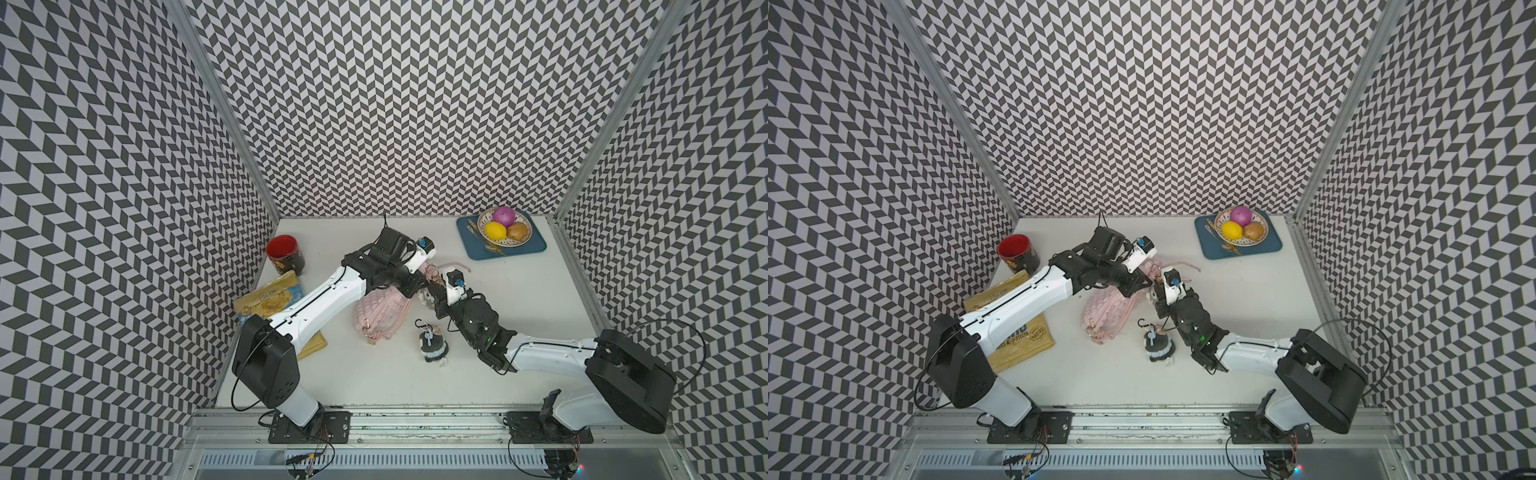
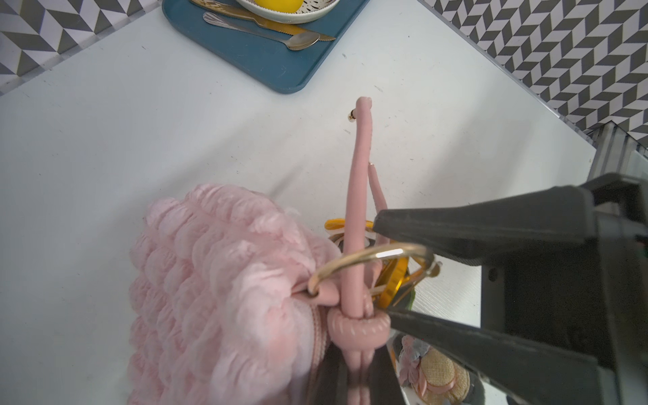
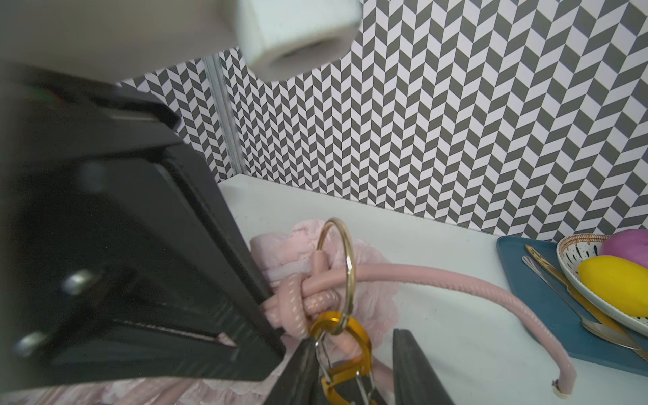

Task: Remove the decoration from the bag
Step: Remove the decoration item from the bag.

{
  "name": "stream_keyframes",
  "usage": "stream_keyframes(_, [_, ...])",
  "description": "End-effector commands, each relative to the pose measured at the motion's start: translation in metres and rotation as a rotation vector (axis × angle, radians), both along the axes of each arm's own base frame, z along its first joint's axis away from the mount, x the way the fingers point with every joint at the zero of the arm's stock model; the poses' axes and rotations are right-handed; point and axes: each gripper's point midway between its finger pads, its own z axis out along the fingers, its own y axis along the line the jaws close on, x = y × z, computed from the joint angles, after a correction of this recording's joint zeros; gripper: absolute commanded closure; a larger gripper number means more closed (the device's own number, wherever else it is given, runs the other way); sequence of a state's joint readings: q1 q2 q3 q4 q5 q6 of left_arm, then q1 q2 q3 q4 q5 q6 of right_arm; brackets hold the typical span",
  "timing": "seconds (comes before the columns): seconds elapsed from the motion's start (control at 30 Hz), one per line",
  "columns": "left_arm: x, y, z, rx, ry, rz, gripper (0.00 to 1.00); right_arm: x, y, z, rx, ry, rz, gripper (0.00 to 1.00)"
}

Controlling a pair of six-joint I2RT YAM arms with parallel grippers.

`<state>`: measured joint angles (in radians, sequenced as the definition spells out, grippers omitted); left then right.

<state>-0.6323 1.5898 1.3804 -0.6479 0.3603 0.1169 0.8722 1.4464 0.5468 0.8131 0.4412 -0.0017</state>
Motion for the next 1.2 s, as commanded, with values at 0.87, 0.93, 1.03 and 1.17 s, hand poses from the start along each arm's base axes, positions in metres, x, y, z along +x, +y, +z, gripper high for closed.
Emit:
stream_keyframes(0.87, [0.002,-0.001,0.011,0.0,-0.049,-0.026,1.0,-0.007,-0.013,0.031,0.085,-0.08,-0.014,0.85])
stream_keyframes(0.93, [0.0,-0.001,0.01,0.001,-0.057,-0.04,1.0,-0.008,-0.012,0.033,0.093,-0.077,-0.006,0.85])
stream_keyframes(1.03, [-0.006,-0.005,0.013,-0.009,-0.079,-0.075,1.0,-0.006,-0.011,0.032,0.098,-0.066,-0.002,0.85])
stream_keyframes(1.17, [-0.011,-0.005,0.016,-0.013,-0.114,-0.098,1.0,-0.003,-0.012,0.03,0.121,-0.046,-0.001,0.85])
